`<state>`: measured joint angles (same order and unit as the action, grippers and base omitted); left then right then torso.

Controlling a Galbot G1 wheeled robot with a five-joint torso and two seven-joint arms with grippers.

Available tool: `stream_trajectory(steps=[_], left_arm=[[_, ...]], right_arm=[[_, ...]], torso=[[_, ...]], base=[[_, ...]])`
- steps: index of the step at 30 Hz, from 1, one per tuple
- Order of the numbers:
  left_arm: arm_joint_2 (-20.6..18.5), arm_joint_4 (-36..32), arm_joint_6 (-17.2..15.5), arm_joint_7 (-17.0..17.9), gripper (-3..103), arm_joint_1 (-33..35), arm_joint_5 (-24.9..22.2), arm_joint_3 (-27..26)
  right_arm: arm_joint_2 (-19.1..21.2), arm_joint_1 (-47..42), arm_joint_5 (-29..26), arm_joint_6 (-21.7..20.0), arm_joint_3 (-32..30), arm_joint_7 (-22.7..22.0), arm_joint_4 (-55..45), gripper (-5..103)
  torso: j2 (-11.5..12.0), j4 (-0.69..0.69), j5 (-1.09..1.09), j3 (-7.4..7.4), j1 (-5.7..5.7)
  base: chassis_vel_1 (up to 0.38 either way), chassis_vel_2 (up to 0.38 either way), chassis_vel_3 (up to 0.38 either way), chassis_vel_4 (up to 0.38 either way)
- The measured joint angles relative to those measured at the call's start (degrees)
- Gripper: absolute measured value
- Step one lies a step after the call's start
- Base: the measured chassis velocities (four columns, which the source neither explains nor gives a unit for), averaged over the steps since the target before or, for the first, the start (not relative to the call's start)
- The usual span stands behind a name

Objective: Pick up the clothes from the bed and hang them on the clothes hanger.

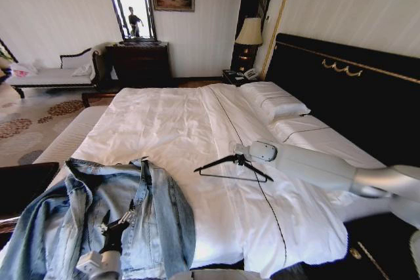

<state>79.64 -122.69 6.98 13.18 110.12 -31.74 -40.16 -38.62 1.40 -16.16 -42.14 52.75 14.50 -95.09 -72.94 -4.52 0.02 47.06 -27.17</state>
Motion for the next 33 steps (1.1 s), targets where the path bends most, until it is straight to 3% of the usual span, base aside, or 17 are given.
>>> stream_trajectory(steps=[7,10,13,14,17,22,33], left_arm=[[-1.47,-0.73,-1.38,0.72,100,0.32,-3.28,-4.51],[-1.48,-1.05,-1.49,0.74,100,0.51,-3.38,-4.81],[-1.12,-1.49,-1.55,0.76,100,0.93,-3.37,-4.94],[-1.12,-1.49,-1.55,0.76,100,0.93,-3.37,-4.94],[-0.62,-1.49,-1.56,0.87,100,1.14,-3.22,-4.83],[0.12,-1.76,-1.58,0.99,100,1.26,-2.59,-4.38],[-0.14,-2.16,-0.2,0.68,100,2.88,0.11,-3.43]], right_arm=[[4.25,-11.98,9.71,-0.01,-14.76,-10.35,-9.9,35],[5.16,-14.74,11.48,0.41,-18.09,-12.1,-10.95,35],[7.92,-23.29,13.41,7.87,-26.23,-13.57,-12.52,35],[7.92,-23.29,13.41,7.87,-26.23,-13.57,-12.52,35],[9.86,-30.52,14.05,13.52,-32.0,-13.0,-14.44,35],[11.04,-34.33,14.75,17.27,-34.27,-13.12,-15.69,35],[9.84,-36.61,16.98,17.13,-34.92,-14.21,-15.46,35]], torso=[[-0.01,0.03,-0.03,-0.01,0.0],[0.0,0.04,-0.03,-0.01,0.0],[0.0,0.0,-0.01,-0.01,0.0],[0.0,0.0,-0.01,-0.01,0.0],[-0.01,-0.02,-0.01,-0.01,0.0],[-0.01,0.02,-0.03,-0.01,0.0],[-0.01,0.01,-0.02,-0.01,0.0]], base=[[0.0,0.0,0.0,0.0],[0.0,0.0,0.0,0.0],[0.0,0.0,0.0,0.0],[0.0,0.0,0.0,0.0],[0.0,0.0,0.0,0.0],[0.0,0.0,0.0,0.0],[0.0,0.0,0.0,0.0]])
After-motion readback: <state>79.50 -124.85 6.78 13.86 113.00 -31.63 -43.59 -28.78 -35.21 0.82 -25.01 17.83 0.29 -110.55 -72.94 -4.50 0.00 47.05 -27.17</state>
